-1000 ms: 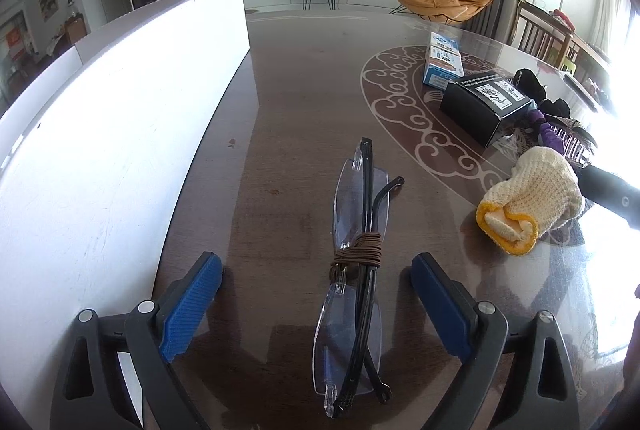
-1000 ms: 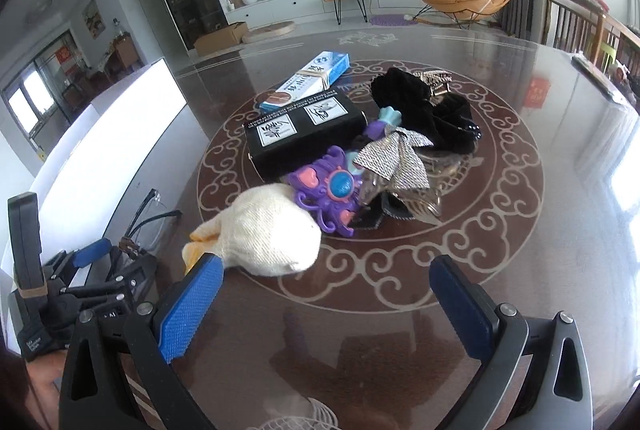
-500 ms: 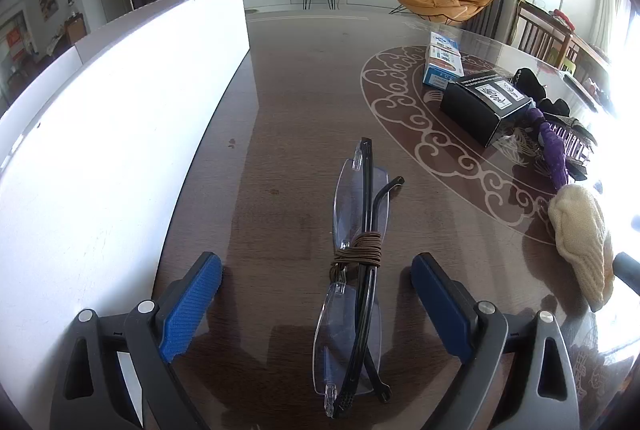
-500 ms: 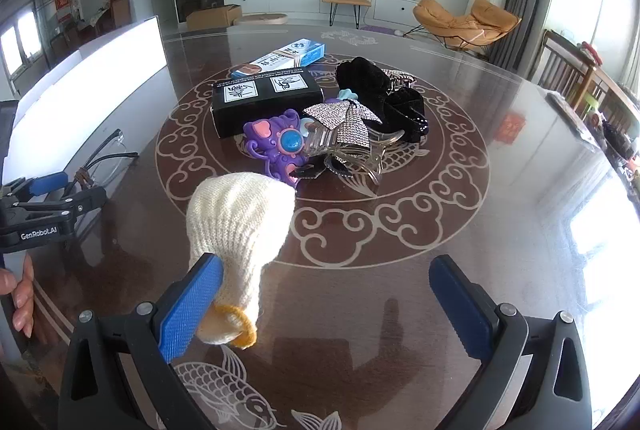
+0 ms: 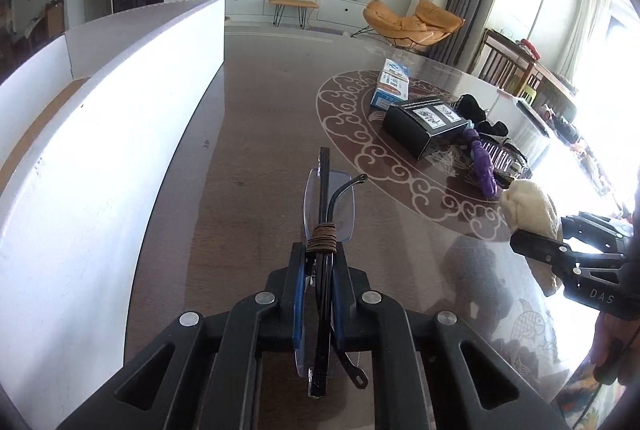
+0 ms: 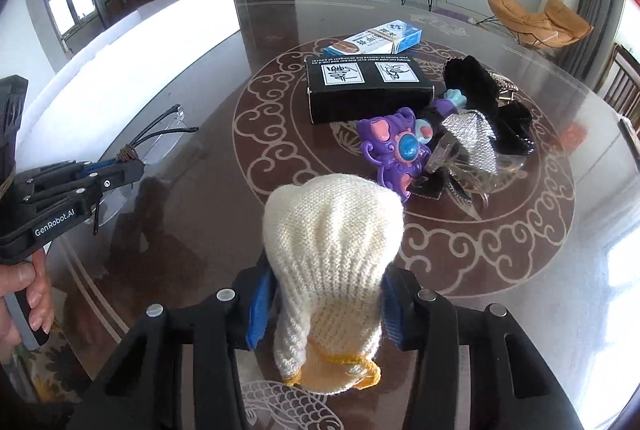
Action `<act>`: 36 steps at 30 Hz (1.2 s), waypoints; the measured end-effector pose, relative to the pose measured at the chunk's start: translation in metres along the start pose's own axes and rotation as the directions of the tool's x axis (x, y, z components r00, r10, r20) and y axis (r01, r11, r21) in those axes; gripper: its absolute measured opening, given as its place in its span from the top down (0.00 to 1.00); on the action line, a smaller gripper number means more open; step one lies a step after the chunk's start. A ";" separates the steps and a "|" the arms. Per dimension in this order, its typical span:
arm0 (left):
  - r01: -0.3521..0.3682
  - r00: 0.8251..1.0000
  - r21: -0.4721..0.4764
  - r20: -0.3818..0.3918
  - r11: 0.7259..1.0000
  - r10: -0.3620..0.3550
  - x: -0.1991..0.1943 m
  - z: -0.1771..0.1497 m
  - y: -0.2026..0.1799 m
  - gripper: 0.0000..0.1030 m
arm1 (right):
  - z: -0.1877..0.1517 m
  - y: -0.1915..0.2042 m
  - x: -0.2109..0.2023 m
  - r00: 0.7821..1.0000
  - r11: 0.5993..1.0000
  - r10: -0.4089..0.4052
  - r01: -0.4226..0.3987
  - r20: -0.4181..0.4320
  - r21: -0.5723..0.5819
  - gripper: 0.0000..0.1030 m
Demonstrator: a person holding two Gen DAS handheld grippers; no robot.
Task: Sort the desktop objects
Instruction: 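Carry the eyeglasses and knit pouch over the white box and release both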
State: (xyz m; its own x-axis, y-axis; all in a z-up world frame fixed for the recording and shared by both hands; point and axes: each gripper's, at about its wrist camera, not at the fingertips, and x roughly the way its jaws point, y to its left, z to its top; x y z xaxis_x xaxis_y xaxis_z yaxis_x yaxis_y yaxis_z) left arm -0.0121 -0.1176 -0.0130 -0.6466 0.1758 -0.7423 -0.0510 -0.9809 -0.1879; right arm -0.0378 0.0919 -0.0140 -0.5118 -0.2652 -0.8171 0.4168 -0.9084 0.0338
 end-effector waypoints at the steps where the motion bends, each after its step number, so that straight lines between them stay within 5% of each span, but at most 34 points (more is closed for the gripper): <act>1: 0.019 1.000 -0.011 0.015 1.000 -0.019 -0.008 -0.002 -0.003 0.89 | 0.000 -0.001 -0.009 1.000 1.000 0.003 -0.003 0.013 0.001 0.55; 8: 0.096 0.982 -0.103 0.170 0.990 -0.078 -0.094 0.013 0.010 0.89 | 0.038 0.020 -0.043 0.995 0.996 0.086 -0.085 0.053 -0.018 0.55; 14: -0.046 0.969 -0.199 0.231 0.979 0.092 -0.158 0.039 0.098 0.89 | 0.104 0.114 -0.061 0.952 0.955 0.284 -0.270 0.113 -0.124 0.55; 20: -0.245 0.953 -0.317 0.093 0.916 0.288 -0.157 0.039 0.199 0.89 | 0.148 0.241 -0.052 0.877 0.860 0.473 -0.438 0.086 -0.263 0.55; 23: -0.296 0.948 -0.329 0.017 0.897 0.319 -0.145 0.028 0.225 0.89 | 0.154 0.291 -0.029 0.872 0.832 0.489 -0.457 0.029 -0.314 0.55; 27: -0.342 0.939 -0.321 -0.076 0.883 0.336 -0.125 0.015 0.235 0.87 | 0.153 0.328 0.011 0.894 0.838 0.443 -0.440 -0.069 -0.322 0.53; 32: -0.322 0.943 -0.368 -0.045 0.872 0.329 -0.129 0.005 0.237 0.31 | 0.149 0.329 0.025 0.897 0.853 0.433 -0.438 -0.083 -0.284 0.36; 34: -0.318 0.939 -0.383 -0.001 0.867 0.344 -0.137 0.005 0.232 0.21 | 0.147 0.312 0.013 0.893 0.859 0.450 -0.440 -0.026 -0.263 0.20; 36: -0.307 0.938 -0.389 0.033 0.869 0.346 -0.144 0.006 0.221 0.21 | 0.143 0.285 -0.003 0.887 0.864 0.459 -0.435 0.042 -0.254 0.16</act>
State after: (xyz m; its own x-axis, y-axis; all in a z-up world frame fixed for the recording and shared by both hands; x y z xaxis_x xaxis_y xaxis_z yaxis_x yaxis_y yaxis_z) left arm 0.0650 -0.3603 0.0559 -0.6491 -0.1772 -0.7397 0.4498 -0.8737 -0.1854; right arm -0.0249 -0.2128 0.0802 -0.2943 -0.6660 -0.6855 0.7733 -0.5874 0.2386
